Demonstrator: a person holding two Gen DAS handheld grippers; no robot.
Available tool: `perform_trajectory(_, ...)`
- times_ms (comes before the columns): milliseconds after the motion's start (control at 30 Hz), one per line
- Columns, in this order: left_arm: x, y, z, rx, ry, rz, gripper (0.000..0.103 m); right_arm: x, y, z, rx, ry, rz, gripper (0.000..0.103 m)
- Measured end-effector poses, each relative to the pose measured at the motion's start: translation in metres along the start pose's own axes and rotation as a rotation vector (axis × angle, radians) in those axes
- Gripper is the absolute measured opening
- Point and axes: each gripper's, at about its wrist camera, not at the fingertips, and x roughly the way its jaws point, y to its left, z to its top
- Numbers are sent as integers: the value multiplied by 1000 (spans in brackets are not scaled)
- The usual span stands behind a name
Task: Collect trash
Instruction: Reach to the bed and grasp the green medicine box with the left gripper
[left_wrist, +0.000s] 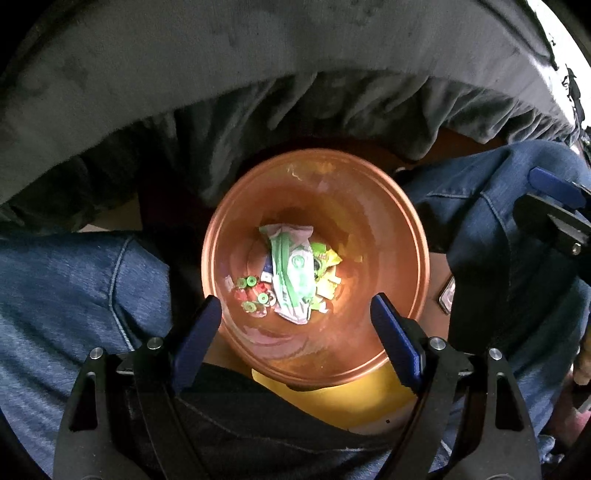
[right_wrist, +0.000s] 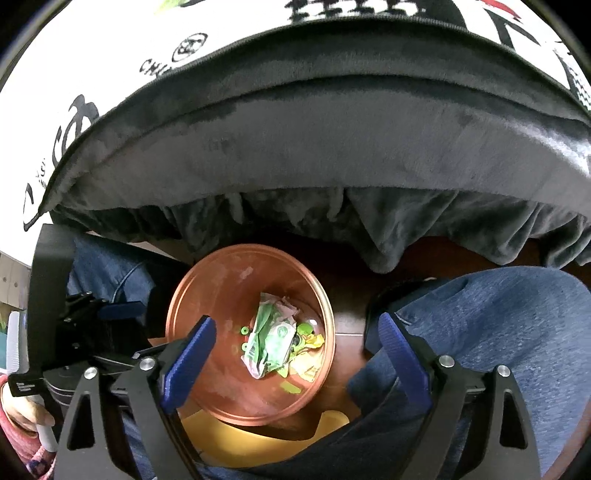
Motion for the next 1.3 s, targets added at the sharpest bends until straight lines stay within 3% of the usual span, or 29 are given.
perform_trajectory(300, -41, 0, 7, -8, -125, 7, 81, -29, -3, 12, 9, -86, 19, 89)
perform_trajectory(567, -126, -2, 21, 48, -436, 93, 81, -73, -5, 28, 23, -248, 66, 91)
perform_trajectory(900, -195, 9, 91, 186, -716, 198, 81, -79, -9, 30, 45, -272, 99, 92)
perform_trajectory(1033, -212, 25, 134, 283, -773, 184, 81, -77, -5, 30, 44, -266, 111, 92)
perform_trajectory(1167, -211, 44, 171, 348, -752, 186, 81, -76, -2, 33, 41, -266, 129, 92)
perform_trajectory(1300, -201, 52, 199, 465, -738, 283, 81, -77, 4, 39, 30, -267, 151, 92)
